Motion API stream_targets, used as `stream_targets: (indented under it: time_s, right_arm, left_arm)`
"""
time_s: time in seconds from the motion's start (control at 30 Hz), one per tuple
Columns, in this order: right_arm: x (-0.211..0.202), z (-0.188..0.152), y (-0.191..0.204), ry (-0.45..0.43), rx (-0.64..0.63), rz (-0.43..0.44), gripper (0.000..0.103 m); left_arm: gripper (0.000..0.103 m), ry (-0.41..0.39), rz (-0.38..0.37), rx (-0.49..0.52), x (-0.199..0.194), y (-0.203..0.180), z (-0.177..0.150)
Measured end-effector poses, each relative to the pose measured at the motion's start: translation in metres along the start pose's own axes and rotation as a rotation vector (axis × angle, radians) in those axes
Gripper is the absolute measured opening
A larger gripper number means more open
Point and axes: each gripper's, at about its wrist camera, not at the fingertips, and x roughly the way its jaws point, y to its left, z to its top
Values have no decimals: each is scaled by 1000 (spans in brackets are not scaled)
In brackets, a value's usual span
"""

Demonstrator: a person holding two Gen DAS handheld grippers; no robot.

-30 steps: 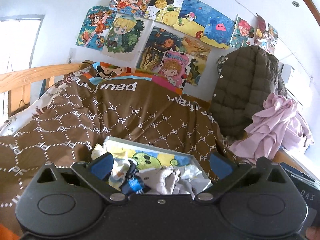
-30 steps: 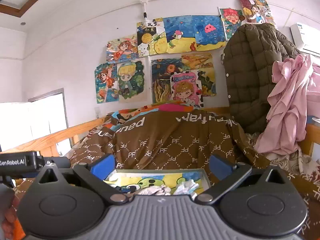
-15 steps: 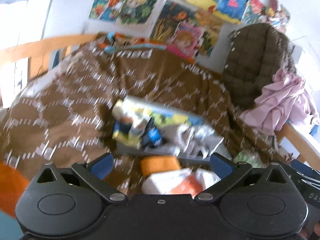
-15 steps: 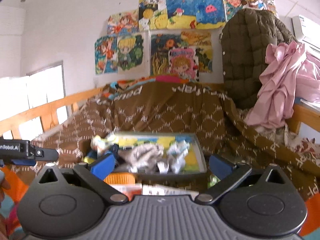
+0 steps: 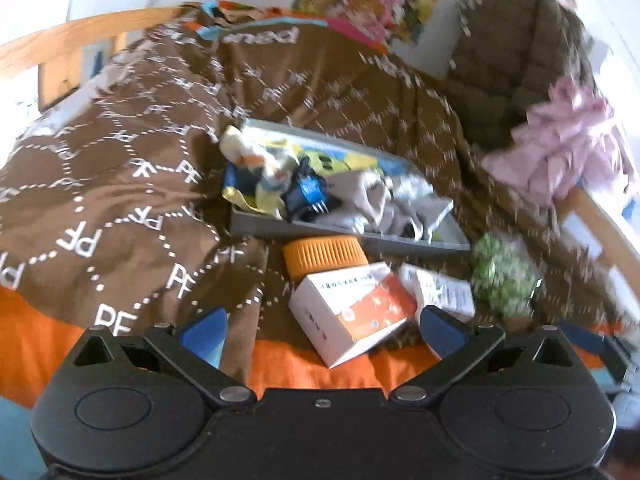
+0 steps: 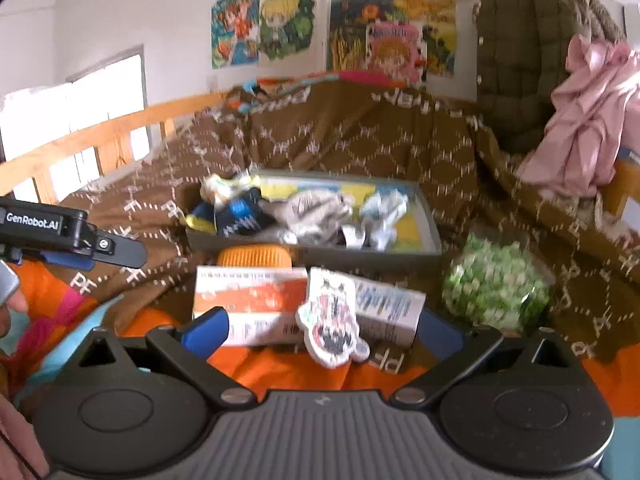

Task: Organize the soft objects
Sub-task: 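Withdraw both open tools from the tray toward the pile, then grasp the orange cylinder with the left tool while the right tool grasps a white cartoon-print item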

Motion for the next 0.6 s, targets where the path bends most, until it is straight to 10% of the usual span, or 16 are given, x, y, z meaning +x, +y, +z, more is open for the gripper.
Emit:
stream_targets:
  time_s: [0.6]
  right_arm:
    - [54, -11, 19, 94, -182, -89, 103]
  left_arm:
    - [102, 46, -164, 29, 91, 13, 31]
